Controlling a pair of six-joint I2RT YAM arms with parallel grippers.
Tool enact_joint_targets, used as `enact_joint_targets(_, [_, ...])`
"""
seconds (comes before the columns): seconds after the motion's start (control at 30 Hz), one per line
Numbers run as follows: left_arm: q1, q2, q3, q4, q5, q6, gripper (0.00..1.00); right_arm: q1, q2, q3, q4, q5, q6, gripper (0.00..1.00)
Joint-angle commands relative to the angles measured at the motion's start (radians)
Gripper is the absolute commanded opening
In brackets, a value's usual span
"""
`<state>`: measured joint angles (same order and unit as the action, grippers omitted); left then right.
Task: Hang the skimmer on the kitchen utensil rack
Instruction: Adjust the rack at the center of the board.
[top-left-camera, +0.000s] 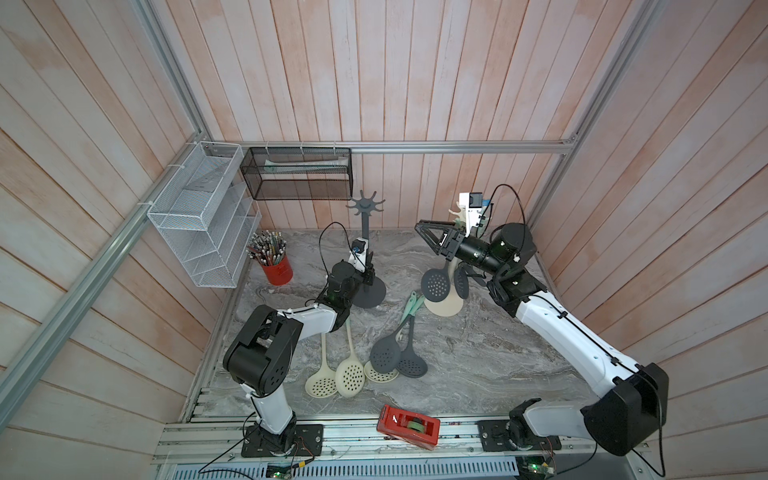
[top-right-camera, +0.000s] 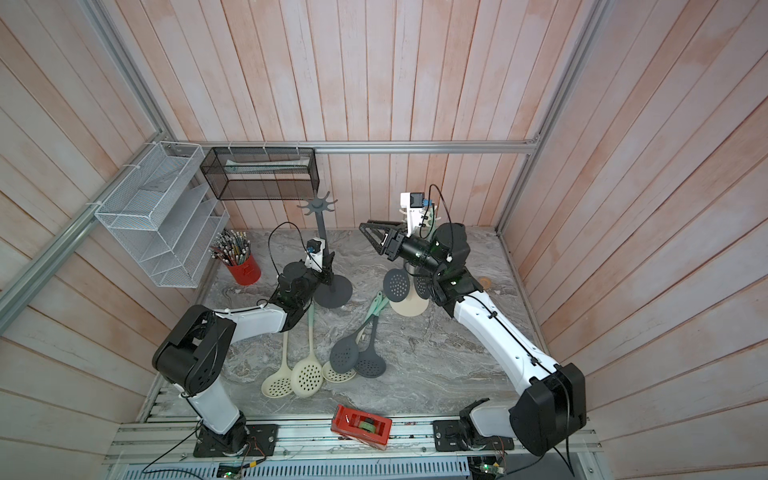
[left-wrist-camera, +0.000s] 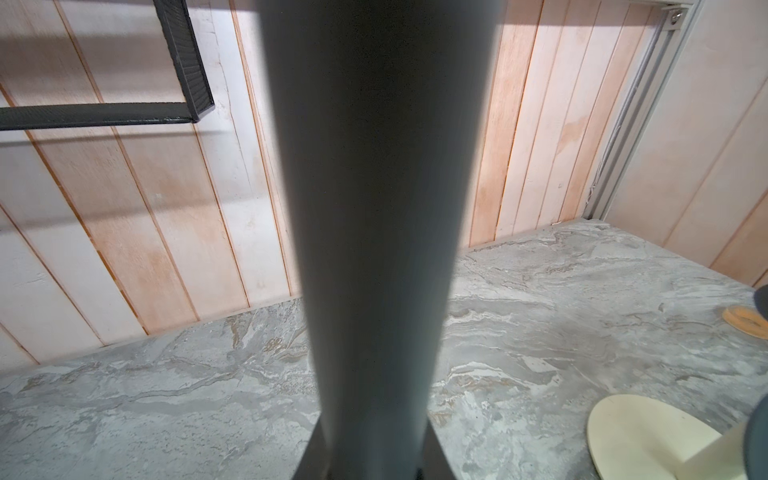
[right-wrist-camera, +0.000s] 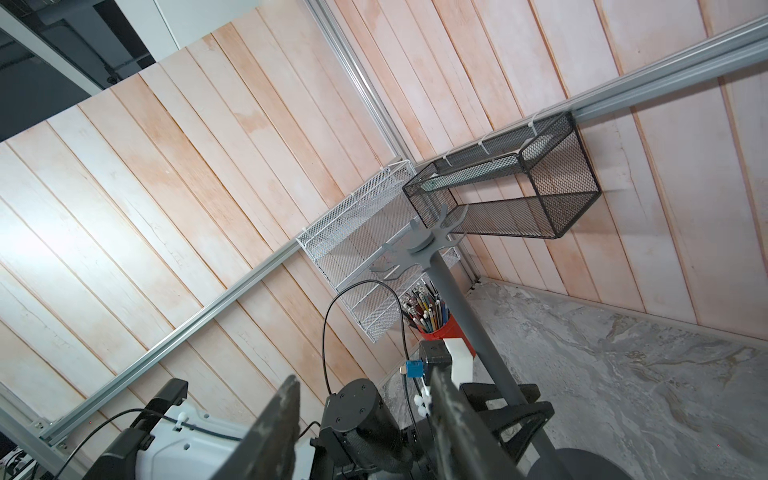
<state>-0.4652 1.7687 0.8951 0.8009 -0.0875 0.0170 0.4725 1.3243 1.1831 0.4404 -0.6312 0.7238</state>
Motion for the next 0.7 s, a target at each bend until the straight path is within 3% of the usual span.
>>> enact_joint_targets(0.0, [0.007,0.004,0.049,0.107,-0.001,-0.006,0.00,-0.005,-0.027,-0.023,-0.015,0.019,-0.026,0.52])
enact_joint_targets(0.3, [0.007,-0.075,0.051,0.067,0.024,-0.055,0.46,-0.022,-0.069,-0.039,-0.041,0.025,-0.043,0.55])
enact_joint_targets(0.67, [0.006,-0.194,0.046,-0.085,0.055,-0.088,0.61,-0.062,-0.092,-0.075,-0.016,0.006,-0.027,0.56])
